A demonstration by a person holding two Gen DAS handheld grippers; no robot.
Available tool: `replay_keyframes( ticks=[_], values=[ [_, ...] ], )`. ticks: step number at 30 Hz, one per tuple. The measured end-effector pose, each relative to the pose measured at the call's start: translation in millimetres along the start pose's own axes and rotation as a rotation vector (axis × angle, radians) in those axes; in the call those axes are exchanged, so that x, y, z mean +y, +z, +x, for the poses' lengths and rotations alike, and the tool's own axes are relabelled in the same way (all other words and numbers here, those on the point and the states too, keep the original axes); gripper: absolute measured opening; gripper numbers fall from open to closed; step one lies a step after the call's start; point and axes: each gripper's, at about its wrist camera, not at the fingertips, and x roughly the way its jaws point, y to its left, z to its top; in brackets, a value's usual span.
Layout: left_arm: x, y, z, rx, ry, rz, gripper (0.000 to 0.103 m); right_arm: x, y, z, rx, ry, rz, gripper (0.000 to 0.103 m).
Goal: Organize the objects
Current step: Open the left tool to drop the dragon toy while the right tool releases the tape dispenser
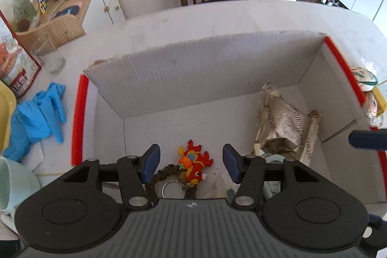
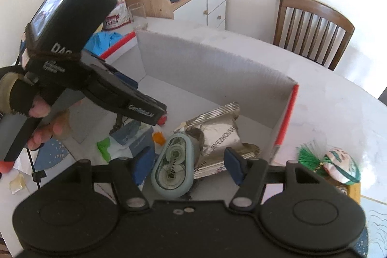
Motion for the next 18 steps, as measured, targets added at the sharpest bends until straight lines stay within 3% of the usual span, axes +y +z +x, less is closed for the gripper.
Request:
replay_keyframes(
  ticks=[18],
  values=[
    [-36, -13, -94, -0.162, -0.019, 0.016, 0.060, -9, -17, -75, -0.110, -0.006, -0.011, 0.079]
  ],
)
